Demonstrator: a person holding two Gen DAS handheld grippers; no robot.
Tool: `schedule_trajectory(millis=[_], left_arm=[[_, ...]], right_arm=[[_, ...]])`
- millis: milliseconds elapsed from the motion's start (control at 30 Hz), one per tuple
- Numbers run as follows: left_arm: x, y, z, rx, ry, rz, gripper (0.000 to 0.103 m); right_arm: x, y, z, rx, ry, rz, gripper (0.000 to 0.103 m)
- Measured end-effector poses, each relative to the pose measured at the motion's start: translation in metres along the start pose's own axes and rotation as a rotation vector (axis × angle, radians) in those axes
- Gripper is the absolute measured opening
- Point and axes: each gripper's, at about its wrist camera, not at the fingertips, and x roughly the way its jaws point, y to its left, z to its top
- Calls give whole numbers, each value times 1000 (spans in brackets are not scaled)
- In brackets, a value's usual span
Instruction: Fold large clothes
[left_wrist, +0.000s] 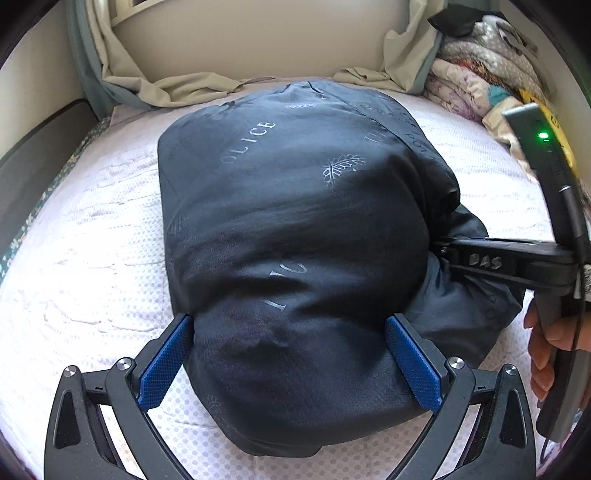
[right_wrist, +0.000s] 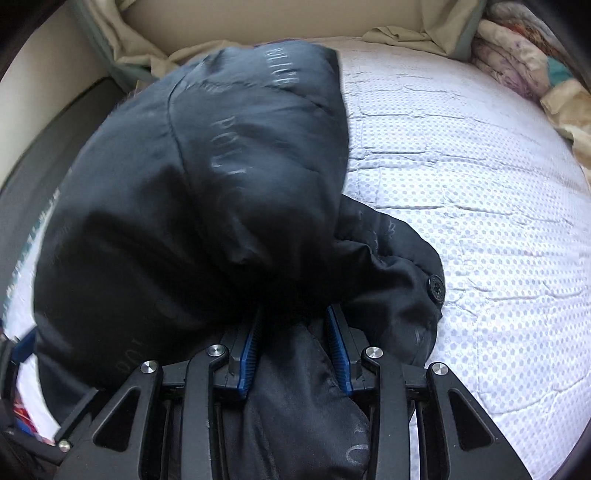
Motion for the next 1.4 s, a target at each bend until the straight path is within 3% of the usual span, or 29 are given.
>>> schedule_trajectory(millis=[133,200,400,500,600,800,1400], left_arm=[[-15,11,-1,-55,-6,-20,103],[-24,16,-3,-62,-8,-11,103],[-62,22,-19,-49,-75,79,103],[-75,23,-35,-61,-79,94,103],[-88,22,-48,-61,-84,117,103],[-102,16,-66,-37,-87,258,103],[-105,20,-69,-101,-89,219,103]], right_arm=[[-30,-12,2,61,-5,29,59],[-52,-15,0,66,-33,66,78],[-132,-2,-32,-15,-231,13,101],[-150,13,-60,-74,-265,-7,103],[-154,32,-84,-144,-238,-24,103],[-154,41,-119,-140,-210,-102,103],[-148,39,-130,-107,-171,-78,103]])
